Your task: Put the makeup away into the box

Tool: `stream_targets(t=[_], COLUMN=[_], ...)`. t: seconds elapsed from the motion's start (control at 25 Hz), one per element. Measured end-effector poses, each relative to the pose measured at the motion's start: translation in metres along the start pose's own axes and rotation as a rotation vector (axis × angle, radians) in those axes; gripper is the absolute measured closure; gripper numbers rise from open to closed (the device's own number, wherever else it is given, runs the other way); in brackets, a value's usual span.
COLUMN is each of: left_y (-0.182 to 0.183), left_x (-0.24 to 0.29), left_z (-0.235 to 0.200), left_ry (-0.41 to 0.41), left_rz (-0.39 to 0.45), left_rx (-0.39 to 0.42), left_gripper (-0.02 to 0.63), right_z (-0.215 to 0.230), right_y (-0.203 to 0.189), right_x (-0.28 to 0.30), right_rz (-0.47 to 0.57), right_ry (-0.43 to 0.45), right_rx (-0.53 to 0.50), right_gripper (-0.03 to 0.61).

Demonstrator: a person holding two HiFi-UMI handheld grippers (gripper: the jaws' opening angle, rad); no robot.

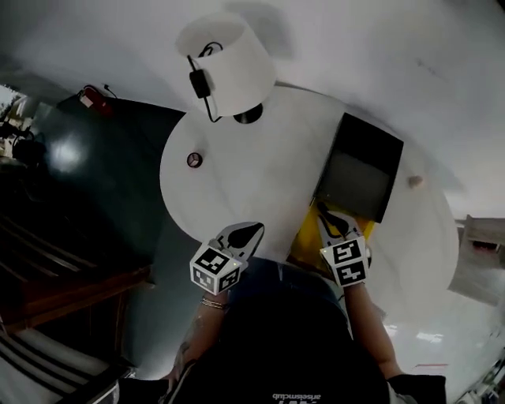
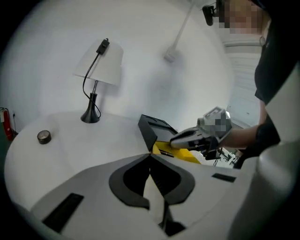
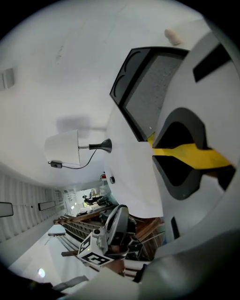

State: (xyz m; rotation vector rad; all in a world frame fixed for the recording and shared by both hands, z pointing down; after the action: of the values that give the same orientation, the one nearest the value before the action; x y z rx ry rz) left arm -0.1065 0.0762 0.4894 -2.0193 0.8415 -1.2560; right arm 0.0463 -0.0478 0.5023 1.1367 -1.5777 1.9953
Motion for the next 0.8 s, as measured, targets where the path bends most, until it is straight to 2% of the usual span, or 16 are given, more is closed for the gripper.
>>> stream_targets(t=[0.28, 0.8], left_y=[0.014, 0.018], left_x=[-0.019, -0.057], left_z=[-0.021, -0.082], left_ry=[-0.021, 0.012], left_rz=[0.013, 0.032], left_rx=[0.033, 0.011], left_gripper=[0.603, 0.603], right_z=[-0.020, -0.053], right_y=[0.026, 0.083], right_x=[0.001, 0.025], right_rz=[0.034, 0.062], right_ry=[-0.009, 0.029], right_rx=[0.015, -0.044], right_gripper=[0.532, 0.552])
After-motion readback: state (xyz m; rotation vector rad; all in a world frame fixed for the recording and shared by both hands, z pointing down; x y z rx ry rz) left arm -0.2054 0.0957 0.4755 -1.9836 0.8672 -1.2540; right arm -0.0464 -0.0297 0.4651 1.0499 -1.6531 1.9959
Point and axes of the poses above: the fingertips, and each gripper's own axes: x forward along the fingers, z to its right, y out of its top, the point moved 5 cm from there along -x, backward along the fingers, and after that the axes turned 4 degrees about -z, right-handed, at the moved point
